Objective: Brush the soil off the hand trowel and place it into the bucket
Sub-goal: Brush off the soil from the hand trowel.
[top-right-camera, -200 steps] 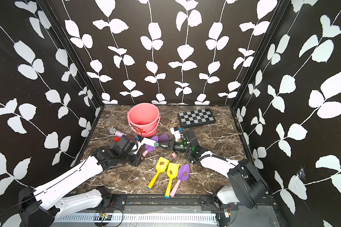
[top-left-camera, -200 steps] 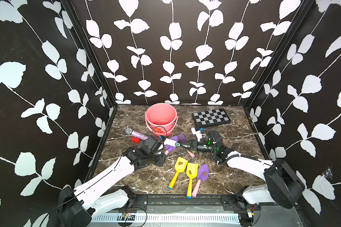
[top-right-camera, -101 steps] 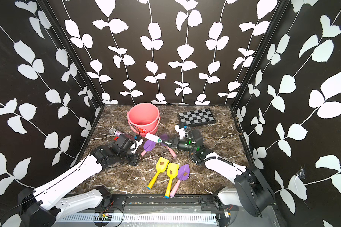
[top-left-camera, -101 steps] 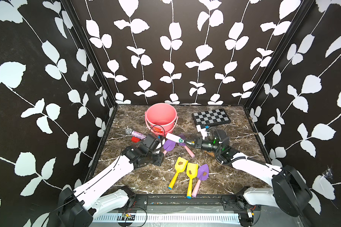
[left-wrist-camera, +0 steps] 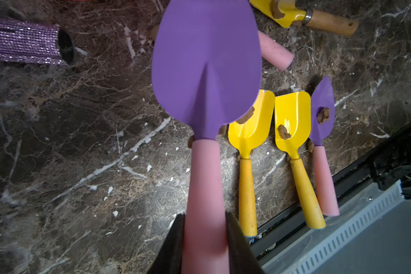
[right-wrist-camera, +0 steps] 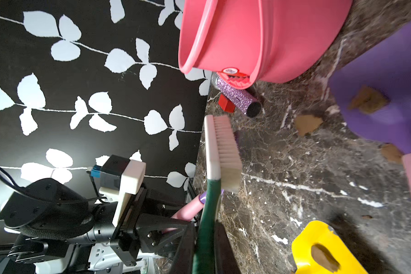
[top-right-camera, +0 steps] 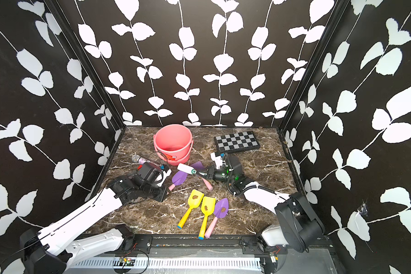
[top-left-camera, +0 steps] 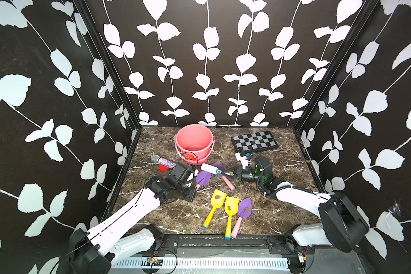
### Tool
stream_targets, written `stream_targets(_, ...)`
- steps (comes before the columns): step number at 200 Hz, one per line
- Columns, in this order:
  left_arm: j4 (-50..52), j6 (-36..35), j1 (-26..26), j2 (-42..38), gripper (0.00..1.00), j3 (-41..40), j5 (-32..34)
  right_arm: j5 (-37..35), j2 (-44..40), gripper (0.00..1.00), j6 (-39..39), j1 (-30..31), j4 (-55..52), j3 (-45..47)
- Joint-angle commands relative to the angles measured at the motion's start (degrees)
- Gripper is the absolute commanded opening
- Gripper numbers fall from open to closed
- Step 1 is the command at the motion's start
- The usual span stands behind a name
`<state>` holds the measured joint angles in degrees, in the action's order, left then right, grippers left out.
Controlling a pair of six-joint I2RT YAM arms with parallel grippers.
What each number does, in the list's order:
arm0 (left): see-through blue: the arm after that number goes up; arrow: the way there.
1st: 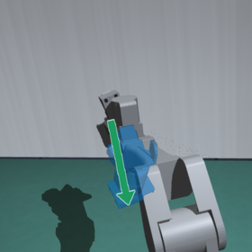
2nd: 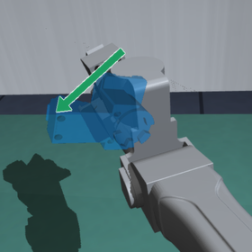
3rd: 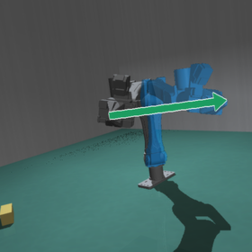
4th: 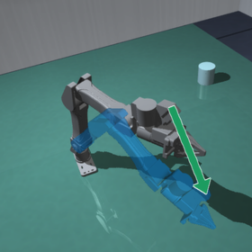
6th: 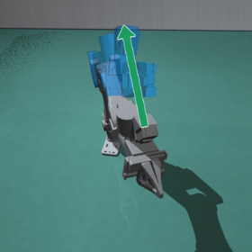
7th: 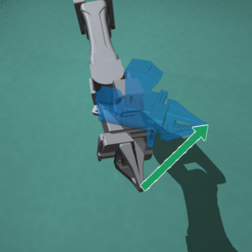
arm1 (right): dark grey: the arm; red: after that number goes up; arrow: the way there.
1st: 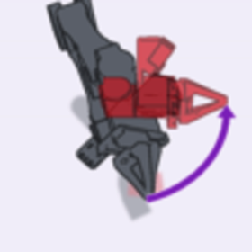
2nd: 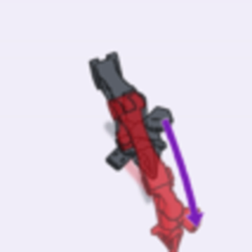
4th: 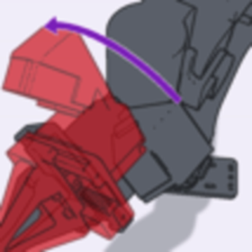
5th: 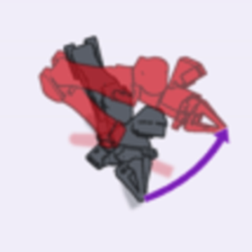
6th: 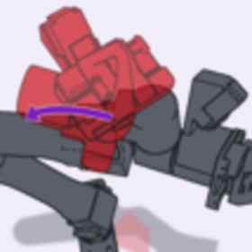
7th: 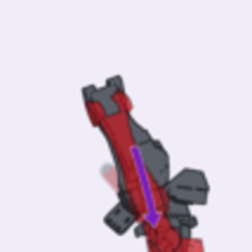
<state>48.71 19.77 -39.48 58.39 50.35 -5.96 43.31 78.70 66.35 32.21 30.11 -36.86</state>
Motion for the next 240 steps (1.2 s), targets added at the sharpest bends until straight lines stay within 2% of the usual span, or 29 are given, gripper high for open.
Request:
stream_targets(1,1.5,1.1,0.9,-2.1,0.0,-1.4,1.9,0.6,-1.8,0.0,0.2,0.5,1.3,-2.0)
stream_targets(40,-1.3,1.6,1.0,-2.2,0.0,-2.0,1.7,0.4,2.8,0.0,5.3,6.6,10.6,-1.1)
stream_targets(59,-1.9,1.5,1.0,-2.2,0.0,-2.1,1.3,0.0,4.9,0.0,6.2,7.7,12.9,-0.5)
stream_targets(85,-2.3,1.4,1.1,-2.9,0.0,-2.2,1.1,-0.1,5.2,0.0,3.9,6.2,10.4,-0.1)
stream_targets(111,-2.3,1.2,1.1,-3.0,0.0,-2.8,1.0,-0.1,1.6,0.0,1.6,1.4,5.8,0.5)
stream_targets(131,-2.2,1.1,1.2,-3.0,0.0,-3.1,1.6,-0.7,-1.3,0.0,1.5,0.6,5.0,0.7)
stream_targets(153,-2.9,1.1,1.3,-2.8,0.0,-3.2,1.8,-1.7,-1.7,0.0,3.5,3.0,7.9,2.1)
stream_targets(190,-3.4,1.4,1.4,-2.6,0.0,-2.7,1.8,-2.8,2.5,0.0,5.5,8.3,13.0,2.9)
stream_targets(218,-3.6,1.4,1.4,-3.3,0.0,-2.5,1.4,-2.4,3.9,0.0,4.1,6.1,12.4,3.7)
stream_targets(240,-3.3,1.4,1.4,-3.6,0.0,-2.8,1.3,-1.3,2.0,0.0,3.1,1.3,11.3,3.9)
